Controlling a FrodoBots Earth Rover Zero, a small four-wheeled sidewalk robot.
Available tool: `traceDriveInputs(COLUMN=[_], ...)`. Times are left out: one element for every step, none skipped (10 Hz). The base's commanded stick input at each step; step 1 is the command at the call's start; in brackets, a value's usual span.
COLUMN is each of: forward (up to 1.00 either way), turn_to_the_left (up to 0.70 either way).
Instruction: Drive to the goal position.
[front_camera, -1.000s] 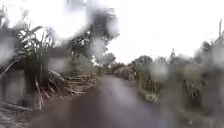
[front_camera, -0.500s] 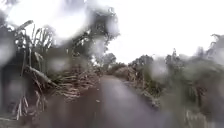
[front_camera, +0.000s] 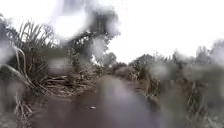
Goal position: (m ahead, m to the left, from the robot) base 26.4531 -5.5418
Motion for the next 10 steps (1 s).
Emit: traceDriveInputs(forward=[0.85,0.85,0.85,0.85,0.85,0.85,0.85,0.85,0.85,0.85], turn_to_the_left=[0.00,0.00,0.00,0.00,0.00,0.00,0.00,0.00,0.00,0.00])
